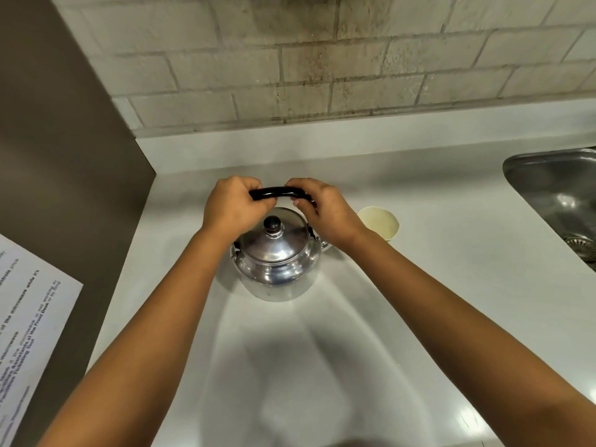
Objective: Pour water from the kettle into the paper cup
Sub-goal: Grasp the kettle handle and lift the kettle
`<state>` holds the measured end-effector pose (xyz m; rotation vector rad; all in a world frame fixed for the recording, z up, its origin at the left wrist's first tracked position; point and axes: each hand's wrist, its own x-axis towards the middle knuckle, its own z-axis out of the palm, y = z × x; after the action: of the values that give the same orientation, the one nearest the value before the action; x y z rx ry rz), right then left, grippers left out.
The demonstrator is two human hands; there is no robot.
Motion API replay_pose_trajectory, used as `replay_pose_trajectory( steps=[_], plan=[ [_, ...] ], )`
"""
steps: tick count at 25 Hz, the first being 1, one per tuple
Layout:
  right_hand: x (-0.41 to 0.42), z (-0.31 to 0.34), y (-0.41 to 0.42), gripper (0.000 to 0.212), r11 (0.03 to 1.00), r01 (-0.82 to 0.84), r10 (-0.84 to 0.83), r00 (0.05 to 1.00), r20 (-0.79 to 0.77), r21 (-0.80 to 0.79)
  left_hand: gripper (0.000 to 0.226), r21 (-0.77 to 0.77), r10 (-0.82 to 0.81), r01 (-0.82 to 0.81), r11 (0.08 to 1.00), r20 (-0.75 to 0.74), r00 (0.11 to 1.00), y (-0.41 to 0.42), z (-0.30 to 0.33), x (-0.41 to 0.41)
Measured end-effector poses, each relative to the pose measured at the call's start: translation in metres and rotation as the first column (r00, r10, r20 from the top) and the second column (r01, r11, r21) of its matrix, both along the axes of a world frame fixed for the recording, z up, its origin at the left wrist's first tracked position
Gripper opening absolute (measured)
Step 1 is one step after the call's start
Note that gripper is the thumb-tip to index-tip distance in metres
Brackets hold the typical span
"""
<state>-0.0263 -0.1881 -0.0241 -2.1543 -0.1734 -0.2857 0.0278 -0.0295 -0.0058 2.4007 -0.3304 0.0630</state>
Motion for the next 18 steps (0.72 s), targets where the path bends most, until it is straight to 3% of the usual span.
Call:
replay_pose_trajectory(
  steps=[4, 7, 12, 14, 18],
  plan=[
    [-0.005, 0.008, 0.001, 0.031, 0.999, -0.010, 0.011, 1.000, -0.028, 0.046, 0.037, -0.077, 0.004, -0.009, 0.997, -0.063, 0.998, -0.001, 0.008, -0.003],
    [-0.006, 0.025, 0.003, 0.031, 0.998, 0.019, -0.022, 0.998, 0.054, 0.063, 0.032, -0.112, 0.015, -0.021, 0.993, -0.058, 0.998, 0.000, 0.031, -0.006],
    [-0.028, 0.036, 0.006, 0.035, 0.958, 0.228, -0.263, 0.940, 0.215, 0.175, 0.031, -0.149, 0.079, -0.073, 0.986, 0.033, 0.996, 0.002, 0.064, -0.010],
    [-0.050, 0.017, 0.010, 0.036, 0.927, 0.312, -0.346, 0.925, 0.156, 0.209, 0.031, -0.151, 0.087, -0.077, 0.986, 0.063, 0.994, -0.001, 0.069, -0.012],
    [-0.075, -0.021, 0.017, 0.050, 0.910, 0.353, -0.351, 0.935, -0.048, 0.217, 0.032, -0.147, 0.069, -0.060, 0.987, 0.053, 0.996, -0.011, 0.073, -0.015]
  ],
)
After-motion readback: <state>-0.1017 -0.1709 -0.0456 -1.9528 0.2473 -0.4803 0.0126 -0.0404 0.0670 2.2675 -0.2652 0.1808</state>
